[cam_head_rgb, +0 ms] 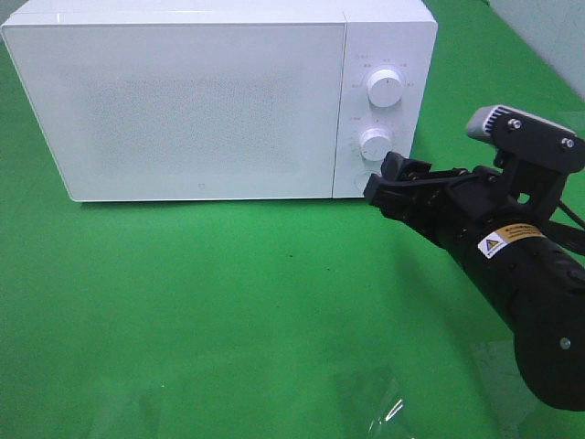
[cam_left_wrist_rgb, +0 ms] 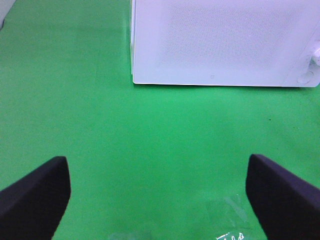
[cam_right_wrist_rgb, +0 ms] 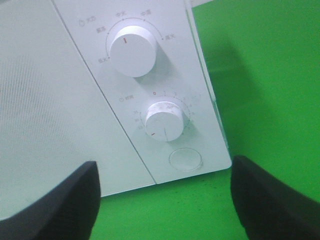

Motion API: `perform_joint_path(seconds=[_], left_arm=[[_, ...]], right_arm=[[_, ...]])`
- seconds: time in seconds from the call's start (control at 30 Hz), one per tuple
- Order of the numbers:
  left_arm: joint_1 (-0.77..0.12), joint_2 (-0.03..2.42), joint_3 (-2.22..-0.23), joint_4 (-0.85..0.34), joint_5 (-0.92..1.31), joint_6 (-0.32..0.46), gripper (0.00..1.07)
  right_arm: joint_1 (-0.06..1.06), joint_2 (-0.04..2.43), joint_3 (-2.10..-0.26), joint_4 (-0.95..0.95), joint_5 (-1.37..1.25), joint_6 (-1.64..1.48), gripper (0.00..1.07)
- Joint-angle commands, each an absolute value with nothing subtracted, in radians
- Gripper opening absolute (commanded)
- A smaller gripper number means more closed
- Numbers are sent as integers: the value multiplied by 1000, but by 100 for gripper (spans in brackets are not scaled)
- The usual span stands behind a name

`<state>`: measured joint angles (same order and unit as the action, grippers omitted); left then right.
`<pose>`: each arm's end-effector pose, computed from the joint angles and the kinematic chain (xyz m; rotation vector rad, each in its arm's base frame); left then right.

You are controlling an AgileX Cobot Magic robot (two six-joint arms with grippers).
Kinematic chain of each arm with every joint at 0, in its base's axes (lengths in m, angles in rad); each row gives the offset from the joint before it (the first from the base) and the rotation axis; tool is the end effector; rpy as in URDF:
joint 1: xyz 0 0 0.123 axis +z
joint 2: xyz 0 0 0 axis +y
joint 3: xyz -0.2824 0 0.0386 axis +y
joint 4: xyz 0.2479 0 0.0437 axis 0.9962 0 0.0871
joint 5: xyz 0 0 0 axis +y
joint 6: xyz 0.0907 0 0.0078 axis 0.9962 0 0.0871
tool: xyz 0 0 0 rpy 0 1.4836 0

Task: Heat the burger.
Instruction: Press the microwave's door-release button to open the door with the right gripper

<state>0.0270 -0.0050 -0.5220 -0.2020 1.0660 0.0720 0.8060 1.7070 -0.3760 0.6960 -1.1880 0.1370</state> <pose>-0.0090 -0.0162 0.2841 0.0584 2.0101 -0.1775 0.2123 0.1431 0.1556 0.1562 1.7035 0.3800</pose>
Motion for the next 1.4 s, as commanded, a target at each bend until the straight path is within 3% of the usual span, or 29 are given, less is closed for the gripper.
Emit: perform_joint_path(seconds=[0.03,0.17,0.33,0.4,0.43,0.47,0.5,0.53,0.6,1.4], left_arm=[[30,-9,-519,-208,1058,68,87],[30,-9,-519,-208,1058,68,87],[30,-9,-519,-208,1058,68,87],[30,-9,-519,-208,1058,68,87],[30,-9,-519,-208,1058,68,87],[30,-9,-519,-208,1058,68,87],[30,-9,-519,-208,1058,68,87],[30,-9,-519,-208,1058,68,87],[30,-9,-519,-208,1058,68,87],[30,-9,-519,-208,1058,68,87]], right_arm=[[809,1708,-385,685,-1191,296,66],[809,1708,-385,684,-1191,700,53],[809,1708,-385,684,-1191,897,42],[809,1708,-385,684,-1184,1113,23],[809,1708,-385,684,-1184,1113,23],[809,1708,-385,684,-1168,1168,13],[809,1708,-385,684,-1168,1168,13],[809,1709,-385,684,-1147,1207,3],[809,1709,-385,684,-1137,1220,0],[806,1852,-452,653,-1059,1439,0]])
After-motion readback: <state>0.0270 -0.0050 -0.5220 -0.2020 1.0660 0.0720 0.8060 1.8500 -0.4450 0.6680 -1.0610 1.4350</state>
